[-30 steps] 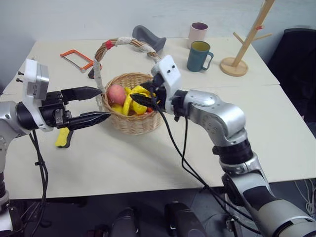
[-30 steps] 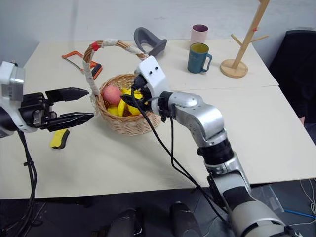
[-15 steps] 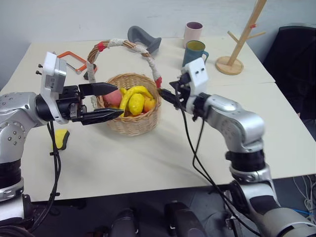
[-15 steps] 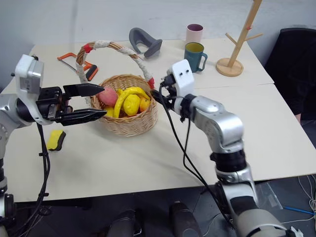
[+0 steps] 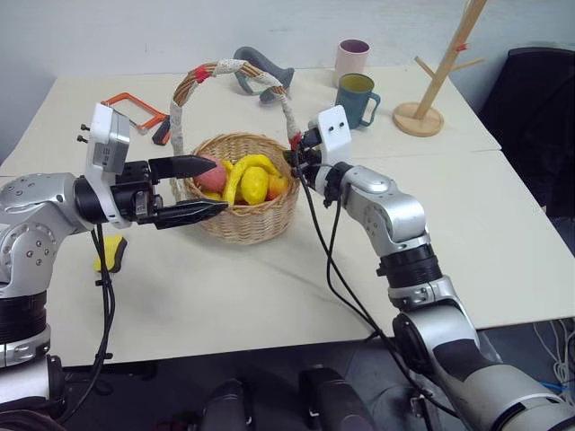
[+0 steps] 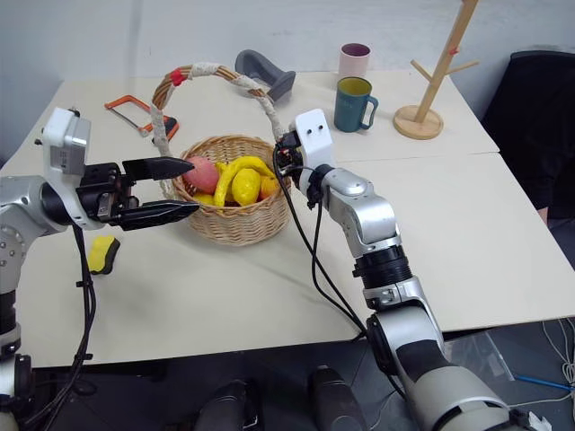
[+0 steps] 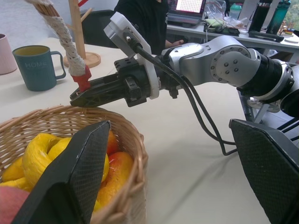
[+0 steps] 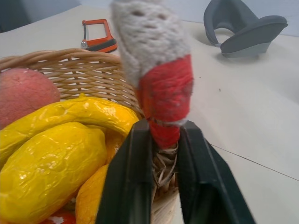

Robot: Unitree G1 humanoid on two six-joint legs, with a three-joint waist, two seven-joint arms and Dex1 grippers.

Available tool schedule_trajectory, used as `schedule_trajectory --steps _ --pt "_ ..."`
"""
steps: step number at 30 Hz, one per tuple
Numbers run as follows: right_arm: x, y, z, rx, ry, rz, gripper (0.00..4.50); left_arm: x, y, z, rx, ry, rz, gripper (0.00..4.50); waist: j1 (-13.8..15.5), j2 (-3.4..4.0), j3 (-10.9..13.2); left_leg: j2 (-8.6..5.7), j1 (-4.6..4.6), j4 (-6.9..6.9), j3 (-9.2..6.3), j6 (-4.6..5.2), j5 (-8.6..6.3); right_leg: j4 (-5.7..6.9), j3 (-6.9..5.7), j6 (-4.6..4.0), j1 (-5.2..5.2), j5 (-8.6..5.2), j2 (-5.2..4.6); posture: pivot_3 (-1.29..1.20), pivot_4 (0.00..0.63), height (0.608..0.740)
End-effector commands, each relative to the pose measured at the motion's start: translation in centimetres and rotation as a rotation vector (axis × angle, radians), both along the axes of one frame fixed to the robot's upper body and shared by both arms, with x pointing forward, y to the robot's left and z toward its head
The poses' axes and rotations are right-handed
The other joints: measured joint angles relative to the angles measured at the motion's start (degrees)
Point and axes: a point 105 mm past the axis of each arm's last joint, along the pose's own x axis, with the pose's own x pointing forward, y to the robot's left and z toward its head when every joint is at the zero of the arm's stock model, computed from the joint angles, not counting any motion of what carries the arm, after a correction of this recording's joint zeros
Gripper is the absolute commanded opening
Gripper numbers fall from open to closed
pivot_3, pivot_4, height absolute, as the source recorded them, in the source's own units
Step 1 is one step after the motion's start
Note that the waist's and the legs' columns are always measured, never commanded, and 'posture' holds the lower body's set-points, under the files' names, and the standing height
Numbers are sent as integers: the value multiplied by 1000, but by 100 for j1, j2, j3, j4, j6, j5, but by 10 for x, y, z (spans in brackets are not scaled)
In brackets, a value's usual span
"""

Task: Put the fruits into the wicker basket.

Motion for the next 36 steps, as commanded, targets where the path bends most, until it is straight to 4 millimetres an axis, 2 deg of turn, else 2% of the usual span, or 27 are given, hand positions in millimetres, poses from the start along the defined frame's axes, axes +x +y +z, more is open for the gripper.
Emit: schedule_trajectory --steps 1,5,6,9,13,14,16,19,23,27,29,32,34,36 --pt "-16 -24 39 73 -155 10 209 -6 -3 15 1 -87 -2 4276 4 0 0 0 0 -1 0 0 0 0 0 0 0 0 0 0 150 740" --pt "-36 -63 55 85 -230 -15 209 -5 -6 20 -25 -101 -3 4276 117 -1 1 -1 -10 0 -6 1 -3 -11 -4 1 -1 0 -2 0 150 740" --pt "-40 -81 56 63 -241 -63 209 -3 -7 20 -30 -107 -1 4276 129 0 1 -1 -9 3 -5 2 -4 -11 -3 1 0 0 -2 0 150 740" --pt "-63 -157 55 3 -257 -240 209 5 -13 14 -22 -136 -4 4276 259 0 1 -2 -6 5 -10 2 -4 -15 -7 1 8 0 -2 0 150 740" --pt "-85 -243 48 -51 -223 -486 209 9 -22 13 -47 -127 -59 4276 314 0 1 -5 -1 3 -3 7 -5 -41 -3 5 23 2 -1 0 150 740" --pt "-91 -261 44 -61 -211 -543 209 10 -26 12 -48 -126 -77 4276 313 0 1 -5 -1 4 -1 7 -4 -41 -2 6 23 2 -1 0 150 740" --pt "-98 -283 38 -59 -194 -612 209 12 -31 10 -47 -123 -103 4276 279 0 1 -7 4 3 4 11 -2 -41 3 10 26 4 2 0 150 740" --pt "-101 -298 22 -13 -155 -662 209 14 -42 13 -77 -115 -164 4276 209 1 1 1 31 -7 25 5 1 -36 23 10 35 5 17 0 150 740" --pt "-104 -294 7 15 -124 -639 1496 15 -53 19 -113 -97 -241 4276 127 4 3 7 35 -11 24 -7 8 -25 27 10 33 4 26 0 150 740" --pt "-119 -289 -2 -11 -93 -604 2877 14 -62 19 -103 -89 -298 4276 149 6 3 9 34 -16 20 -10 10 -26 27 13 33 3 26 0 150 740" --pt "-141 -282 0 -121 -77 -533 3559 12 -63 18 -96 -78 -328 4276 173 10 5 7 34 -15 19 -10 10 -27 27 15 34 2 24 0 150 740" --pt "-171 -287 5 -215 -31 -495 4425 11 -62 19 -96 -77 -336 4276 238 11 6 2 32 -18 14 -10 9 -30 27 21 36 -2 23 0 150 740" --pt "-194 -297 8 -252 31 -487 4425 12 -59 21 -102 -81 -328 4276 283 11 6 1 35 -9 10 -7 8 -35 25 22 47 -2 23 0 150 740" --pt "-222 -309 16 -198 109 -470 4425 14 -57 23 -107 -83 -318 4276 304 9 7 0 46 -4 -2 -3 6 -45 19 23 71 -1 24 0 150 740"
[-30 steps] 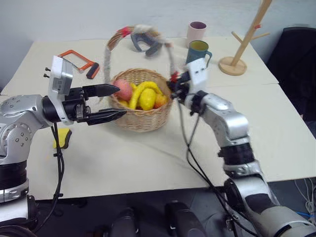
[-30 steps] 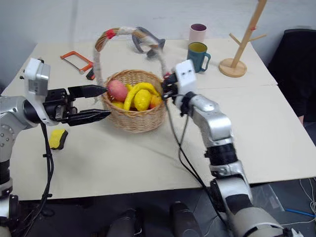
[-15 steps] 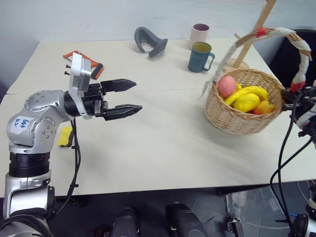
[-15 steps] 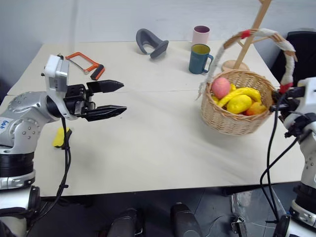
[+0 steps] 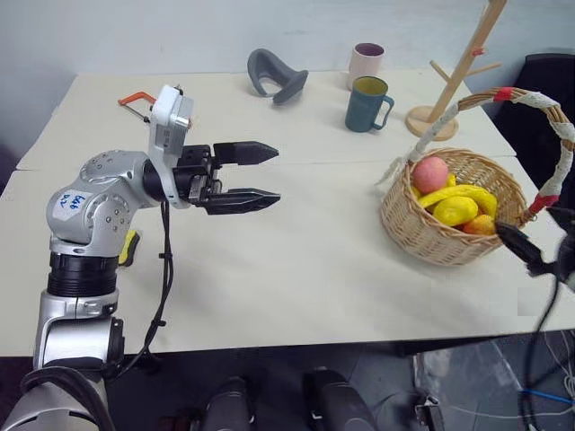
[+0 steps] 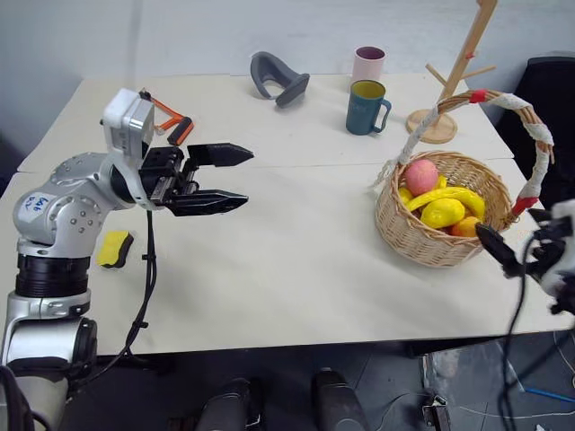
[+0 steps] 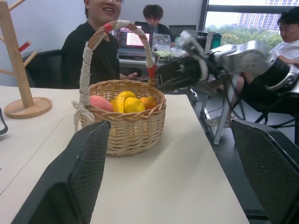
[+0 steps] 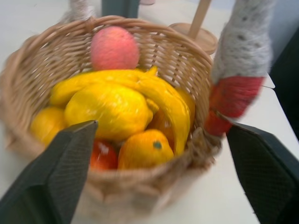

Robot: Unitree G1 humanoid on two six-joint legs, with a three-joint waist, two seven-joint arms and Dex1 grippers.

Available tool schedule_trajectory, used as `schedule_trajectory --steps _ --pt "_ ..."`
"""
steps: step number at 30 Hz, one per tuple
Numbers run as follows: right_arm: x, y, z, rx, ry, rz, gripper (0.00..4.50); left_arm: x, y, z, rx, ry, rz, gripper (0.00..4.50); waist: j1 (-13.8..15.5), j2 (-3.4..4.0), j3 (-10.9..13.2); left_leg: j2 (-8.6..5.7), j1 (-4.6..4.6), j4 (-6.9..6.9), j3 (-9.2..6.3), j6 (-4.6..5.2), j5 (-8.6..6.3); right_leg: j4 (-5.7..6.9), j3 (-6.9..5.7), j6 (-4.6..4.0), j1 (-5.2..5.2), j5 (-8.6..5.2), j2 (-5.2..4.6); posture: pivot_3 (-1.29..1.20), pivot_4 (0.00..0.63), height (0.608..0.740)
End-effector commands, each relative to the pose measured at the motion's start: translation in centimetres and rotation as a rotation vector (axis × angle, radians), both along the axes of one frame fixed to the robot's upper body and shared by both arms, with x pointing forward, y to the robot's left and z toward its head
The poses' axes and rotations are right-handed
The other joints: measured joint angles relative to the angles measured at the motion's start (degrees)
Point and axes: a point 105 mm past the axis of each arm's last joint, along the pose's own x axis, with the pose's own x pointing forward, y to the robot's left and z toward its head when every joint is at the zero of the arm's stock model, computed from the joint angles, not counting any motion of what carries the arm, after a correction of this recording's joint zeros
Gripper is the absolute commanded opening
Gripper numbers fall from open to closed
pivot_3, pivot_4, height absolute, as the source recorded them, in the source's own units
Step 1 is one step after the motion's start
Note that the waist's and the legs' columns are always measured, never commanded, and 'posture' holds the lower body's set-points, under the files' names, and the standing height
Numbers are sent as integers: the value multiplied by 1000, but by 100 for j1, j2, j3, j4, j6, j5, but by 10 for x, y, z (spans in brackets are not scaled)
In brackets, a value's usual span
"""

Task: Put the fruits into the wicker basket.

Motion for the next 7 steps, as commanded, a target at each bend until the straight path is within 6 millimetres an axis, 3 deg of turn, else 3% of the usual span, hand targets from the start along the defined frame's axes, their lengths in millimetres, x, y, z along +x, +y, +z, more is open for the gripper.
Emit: schedule_trajectory --steps 1,4,7 --pt "-45 -14 30 80 23 26 4425 -1 7 14 -15 -44 11 4276 8 -2 1 0 13 -1 -6 5 -3 -12 -4 1 22 0 1 0 150 740" --pt "-70 -28 37 116 76 3 4425 0 10 15 -15 -40 14 4276 11 -3 1 -2 43 -11 -17 28 -18 -53 -14 8 72 5 -1 0 150 740" --pt "-80 -37 38 129 93 -19 4425 0 11 15 -23 -27 9 4276 -5 -12 6 -4 96 -53 -19 60 -42 -120 -17 18 139 11 -4 0 150 740"
